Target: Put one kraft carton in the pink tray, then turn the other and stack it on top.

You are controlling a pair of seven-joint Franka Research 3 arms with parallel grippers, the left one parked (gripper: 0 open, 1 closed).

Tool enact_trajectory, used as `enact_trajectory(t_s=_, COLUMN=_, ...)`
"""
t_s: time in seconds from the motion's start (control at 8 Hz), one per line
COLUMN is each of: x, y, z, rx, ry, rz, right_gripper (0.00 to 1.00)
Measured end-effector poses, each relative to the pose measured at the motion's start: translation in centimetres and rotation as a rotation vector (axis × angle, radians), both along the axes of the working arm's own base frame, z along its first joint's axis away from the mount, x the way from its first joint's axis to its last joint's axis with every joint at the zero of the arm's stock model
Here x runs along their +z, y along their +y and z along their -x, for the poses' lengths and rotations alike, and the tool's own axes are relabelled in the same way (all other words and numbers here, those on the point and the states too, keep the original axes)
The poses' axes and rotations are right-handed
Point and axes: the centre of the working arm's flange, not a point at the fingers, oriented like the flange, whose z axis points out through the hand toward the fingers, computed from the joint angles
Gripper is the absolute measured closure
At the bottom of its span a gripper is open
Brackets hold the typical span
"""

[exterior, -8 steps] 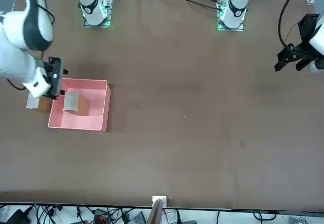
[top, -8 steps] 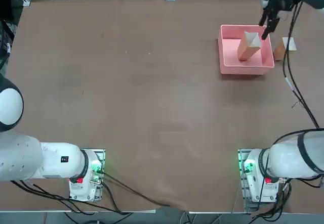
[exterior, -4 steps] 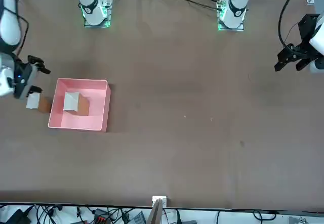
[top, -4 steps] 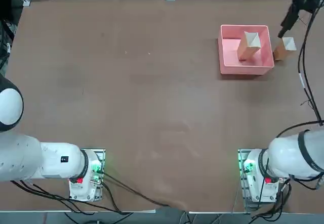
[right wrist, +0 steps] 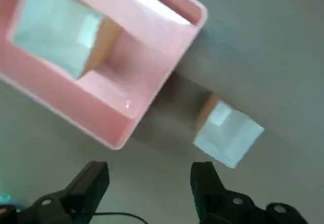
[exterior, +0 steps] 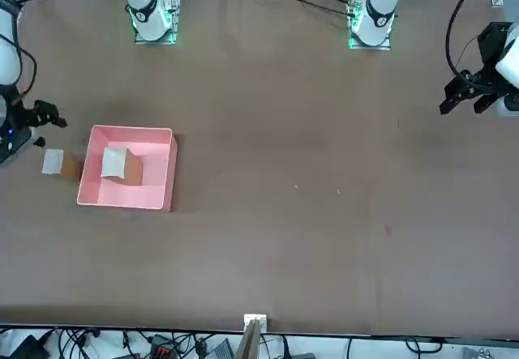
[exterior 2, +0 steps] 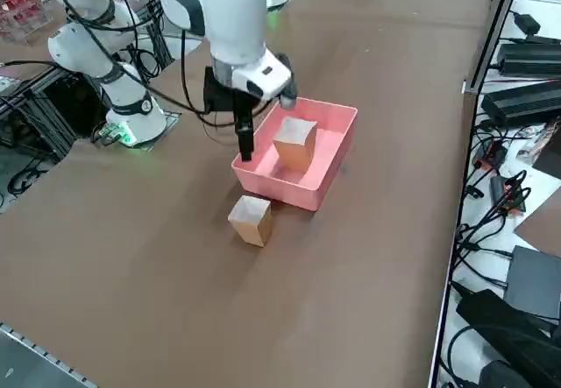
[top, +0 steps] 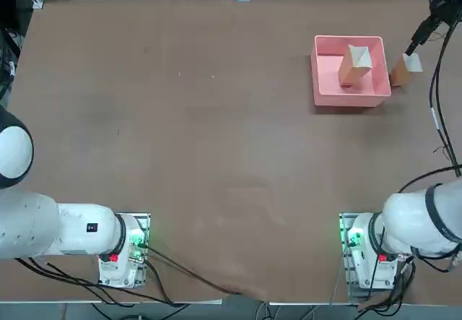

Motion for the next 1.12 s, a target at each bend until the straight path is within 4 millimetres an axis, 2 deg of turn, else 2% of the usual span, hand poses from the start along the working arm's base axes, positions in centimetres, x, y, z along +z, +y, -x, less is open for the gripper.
enact_trajectory(t_s=0.25, x=-2.8, y=-1.5, z=-0.8, rx=-0.187, ry=-0.020, rz=0.073, right_gripper=0.07)
enact_trajectory(t_s=0.5, x=-5.1, y=-1.9, z=-1.3, rx=-0.311, ry=-0.021, rz=0.097, right_gripper=0.10)
enact_trajectory(t_s=1.12, x=-8.8, y=-2.9, z=-1.7, rx=-0.376, ry=-0.015, rz=0.115, right_gripper=0.15)
